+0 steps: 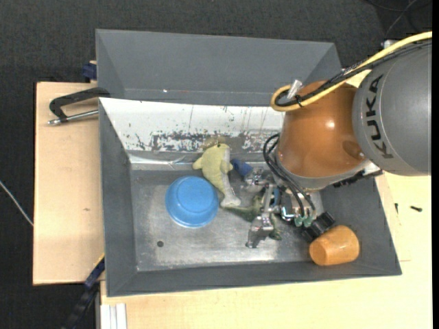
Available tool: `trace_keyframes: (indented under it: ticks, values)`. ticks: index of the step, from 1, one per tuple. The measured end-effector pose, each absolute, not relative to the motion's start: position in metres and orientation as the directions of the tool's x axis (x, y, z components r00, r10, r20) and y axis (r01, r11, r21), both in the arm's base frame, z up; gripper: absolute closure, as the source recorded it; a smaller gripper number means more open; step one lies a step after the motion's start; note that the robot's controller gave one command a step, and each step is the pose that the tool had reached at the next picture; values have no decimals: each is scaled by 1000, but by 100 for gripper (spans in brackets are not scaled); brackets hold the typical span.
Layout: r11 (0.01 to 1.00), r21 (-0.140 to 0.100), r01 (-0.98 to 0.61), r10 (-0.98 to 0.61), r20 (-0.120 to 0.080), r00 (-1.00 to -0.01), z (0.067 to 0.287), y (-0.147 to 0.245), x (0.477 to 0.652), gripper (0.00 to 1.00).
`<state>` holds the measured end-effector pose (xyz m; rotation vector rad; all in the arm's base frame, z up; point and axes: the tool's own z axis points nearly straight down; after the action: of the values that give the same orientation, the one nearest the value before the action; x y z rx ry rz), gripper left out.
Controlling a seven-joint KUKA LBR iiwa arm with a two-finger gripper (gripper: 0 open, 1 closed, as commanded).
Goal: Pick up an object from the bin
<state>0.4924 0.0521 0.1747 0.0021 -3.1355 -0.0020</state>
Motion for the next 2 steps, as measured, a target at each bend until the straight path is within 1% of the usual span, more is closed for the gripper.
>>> trace_keyframes:
  ticks: [1, 2]
  values:
    - [969, 9, 246, 247, -12, -969, 73, -18, 511, 0]
    - [970, 6, 243, 243, -8, -970, 76, -16, 514, 0]
